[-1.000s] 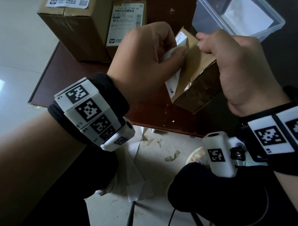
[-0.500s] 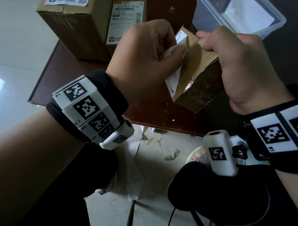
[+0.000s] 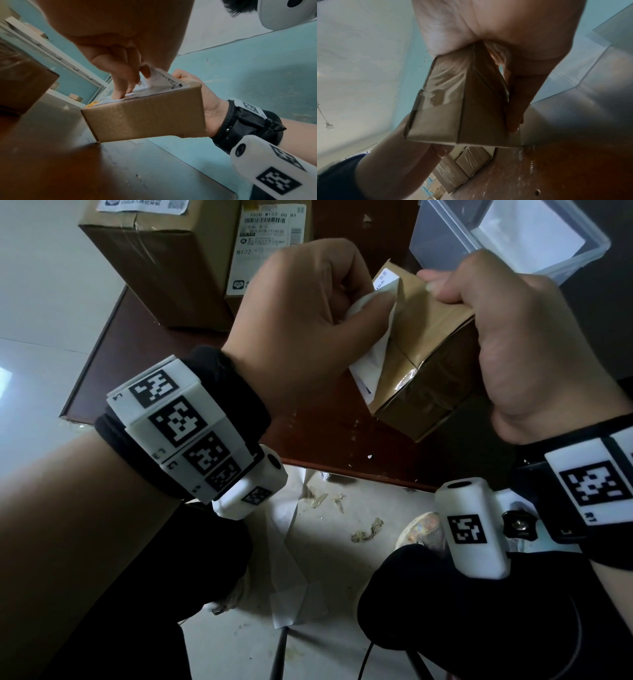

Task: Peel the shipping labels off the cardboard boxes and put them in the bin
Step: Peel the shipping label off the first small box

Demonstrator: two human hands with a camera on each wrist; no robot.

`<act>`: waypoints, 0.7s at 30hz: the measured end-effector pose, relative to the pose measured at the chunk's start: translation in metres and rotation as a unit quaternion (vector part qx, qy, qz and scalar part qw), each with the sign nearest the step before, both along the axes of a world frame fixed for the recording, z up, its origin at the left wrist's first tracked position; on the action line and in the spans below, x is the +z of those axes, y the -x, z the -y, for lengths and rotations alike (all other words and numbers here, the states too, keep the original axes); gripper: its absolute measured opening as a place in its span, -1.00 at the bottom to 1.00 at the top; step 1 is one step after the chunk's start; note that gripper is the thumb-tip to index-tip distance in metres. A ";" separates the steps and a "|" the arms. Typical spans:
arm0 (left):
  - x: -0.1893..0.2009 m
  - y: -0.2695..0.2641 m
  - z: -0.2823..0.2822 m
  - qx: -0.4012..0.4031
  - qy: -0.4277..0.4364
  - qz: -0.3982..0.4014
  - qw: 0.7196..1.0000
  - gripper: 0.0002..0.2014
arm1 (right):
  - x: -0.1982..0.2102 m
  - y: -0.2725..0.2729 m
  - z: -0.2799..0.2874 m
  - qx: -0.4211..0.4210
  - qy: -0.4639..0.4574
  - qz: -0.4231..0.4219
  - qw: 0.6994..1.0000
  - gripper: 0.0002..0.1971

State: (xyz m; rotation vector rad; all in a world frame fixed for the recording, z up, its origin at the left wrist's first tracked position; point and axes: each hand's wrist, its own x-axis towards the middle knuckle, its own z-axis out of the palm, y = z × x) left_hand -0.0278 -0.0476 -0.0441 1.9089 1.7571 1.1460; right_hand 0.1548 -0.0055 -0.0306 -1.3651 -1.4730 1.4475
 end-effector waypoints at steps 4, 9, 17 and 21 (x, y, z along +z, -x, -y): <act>0.001 0.001 -0.001 -0.007 0.002 -0.003 1.000 -0.71 | 0.000 0.000 0.001 -0.003 0.001 0.002 1.000 -0.33; 0.001 0.003 -0.001 -0.017 0.003 -0.001 1.000 -0.70 | 0.001 0.001 0.002 -0.013 0.003 0.002 1.000 -0.37; 0.001 0.004 -0.003 -0.023 0.009 -0.004 1.000 -0.69 | 0.006 0.003 0.003 -0.006 0.000 0.002 1.000 -0.29; 0.002 0.004 -0.002 -0.025 0.008 0.001 1.000 -0.70 | 0.007 0.004 0.004 -0.006 -0.001 0.001 1.000 -0.27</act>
